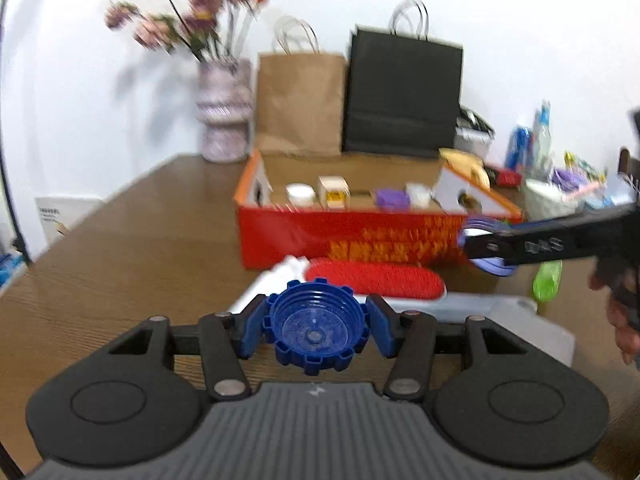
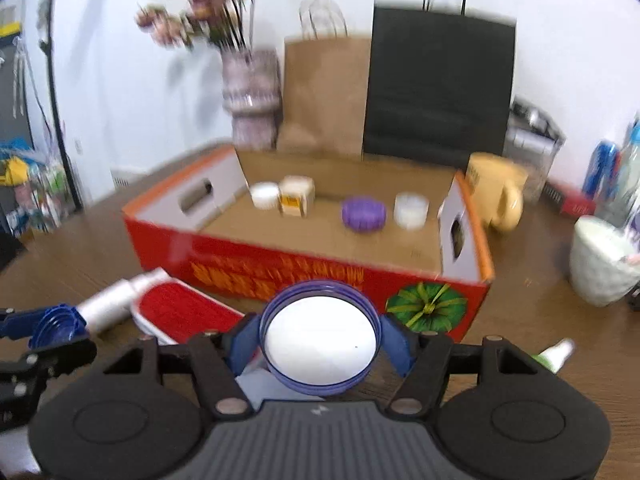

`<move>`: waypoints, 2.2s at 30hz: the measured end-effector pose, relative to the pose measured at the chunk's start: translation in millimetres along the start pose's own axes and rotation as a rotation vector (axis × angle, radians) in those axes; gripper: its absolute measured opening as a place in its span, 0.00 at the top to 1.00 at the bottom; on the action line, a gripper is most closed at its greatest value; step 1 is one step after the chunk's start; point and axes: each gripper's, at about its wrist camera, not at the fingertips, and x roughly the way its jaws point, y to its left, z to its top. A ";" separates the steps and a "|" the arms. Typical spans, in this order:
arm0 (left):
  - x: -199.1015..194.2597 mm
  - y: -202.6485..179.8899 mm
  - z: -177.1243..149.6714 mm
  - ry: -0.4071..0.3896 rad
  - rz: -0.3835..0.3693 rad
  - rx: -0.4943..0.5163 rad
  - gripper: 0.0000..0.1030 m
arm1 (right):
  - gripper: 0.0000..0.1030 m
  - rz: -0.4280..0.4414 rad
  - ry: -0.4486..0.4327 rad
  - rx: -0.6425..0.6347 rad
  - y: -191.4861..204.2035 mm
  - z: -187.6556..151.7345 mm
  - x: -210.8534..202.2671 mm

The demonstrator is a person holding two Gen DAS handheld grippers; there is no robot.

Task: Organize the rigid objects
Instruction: 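Grasp the blue gear cap with the left tool while the right grasps the round lid, then carry the blue cap into the red box with the left tool while the right drops the lid there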

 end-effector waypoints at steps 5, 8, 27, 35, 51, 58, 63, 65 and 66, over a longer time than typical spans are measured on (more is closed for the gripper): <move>-58.9 2.0 8.2 -0.124 0.059 -0.014 0.47 | 0.37 0.026 -0.167 -0.047 17.3 -11.4 -76.9; -95.3 -1.2 5.3 -0.196 0.099 -0.006 0.47 | 0.37 0.025 -0.231 -0.066 30.3 -26.2 -118.2; -178.1 -10.0 -23.5 -0.280 0.116 0.004 0.47 | 0.37 -0.002 -0.360 -0.038 62.8 -95.3 -210.0; -145.1 -4.9 -10.3 -0.244 0.101 0.003 0.47 | 0.37 0.003 -0.314 -0.035 52.2 -81.0 -179.5; 123.0 20.6 156.0 0.046 -0.062 0.033 0.47 | 0.37 0.101 -0.068 -0.049 -11.6 123.5 43.4; 250.8 30.2 165.8 0.302 -0.014 -0.042 0.47 | 0.37 0.088 0.189 -0.074 -9.7 149.0 178.8; 283.0 23.6 157.5 0.345 0.002 0.010 0.38 | 0.36 0.069 0.325 -0.119 1.6 133.8 236.4; 285.2 22.3 157.3 0.343 0.006 0.010 0.35 | 0.36 0.044 0.335 -0.141 6.1 130.8 242.8; 284.9 21.8 157.8 0.341 0.008 0.016 0.34 | 0.36 0.040 0.339 -0.152 7.9 129.7 242.4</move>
